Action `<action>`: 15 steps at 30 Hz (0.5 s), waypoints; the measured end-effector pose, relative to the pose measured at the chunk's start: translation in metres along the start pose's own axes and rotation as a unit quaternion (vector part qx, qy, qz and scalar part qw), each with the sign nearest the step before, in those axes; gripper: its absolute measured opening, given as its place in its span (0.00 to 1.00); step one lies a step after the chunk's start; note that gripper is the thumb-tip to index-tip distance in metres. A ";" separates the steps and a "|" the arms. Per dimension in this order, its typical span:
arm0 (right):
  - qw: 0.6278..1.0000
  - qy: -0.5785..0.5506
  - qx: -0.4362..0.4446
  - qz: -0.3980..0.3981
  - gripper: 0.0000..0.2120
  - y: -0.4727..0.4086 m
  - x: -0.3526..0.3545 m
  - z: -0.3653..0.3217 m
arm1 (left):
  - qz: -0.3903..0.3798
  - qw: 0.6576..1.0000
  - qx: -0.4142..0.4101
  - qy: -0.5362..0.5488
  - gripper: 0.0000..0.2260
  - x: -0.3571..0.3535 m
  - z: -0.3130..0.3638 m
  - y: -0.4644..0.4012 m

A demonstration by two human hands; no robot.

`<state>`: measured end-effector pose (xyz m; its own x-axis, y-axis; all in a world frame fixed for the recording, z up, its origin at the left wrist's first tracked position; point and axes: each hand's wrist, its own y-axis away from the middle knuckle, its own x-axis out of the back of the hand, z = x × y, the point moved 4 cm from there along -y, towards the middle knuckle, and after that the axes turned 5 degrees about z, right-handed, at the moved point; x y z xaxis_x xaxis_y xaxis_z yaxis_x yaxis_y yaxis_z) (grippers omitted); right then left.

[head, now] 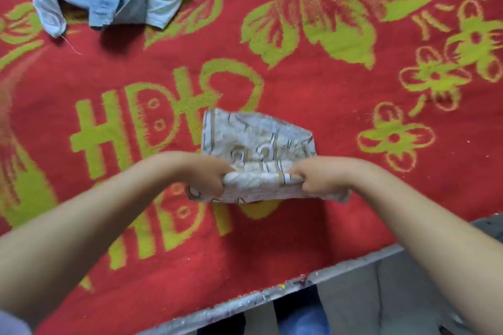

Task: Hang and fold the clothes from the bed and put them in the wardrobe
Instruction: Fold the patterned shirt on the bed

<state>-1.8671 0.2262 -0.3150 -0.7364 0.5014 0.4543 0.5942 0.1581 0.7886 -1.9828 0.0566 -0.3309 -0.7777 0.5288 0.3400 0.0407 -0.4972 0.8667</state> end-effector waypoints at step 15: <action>0.945 0.190 0.038 0.265 0.48 -0.073 -0.036 0.005 | 0.438 0.890 0.038 -0.122 0.42 -0.026 -0.004 -0.056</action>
<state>-1.8827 0.2005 -0.3908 -0.3840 0.1880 0.9040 0.9226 0.0382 0.3839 -1.9677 0.0682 -0.3899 -0.2672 0.0989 0.9585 0.6143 -0.7489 0.2486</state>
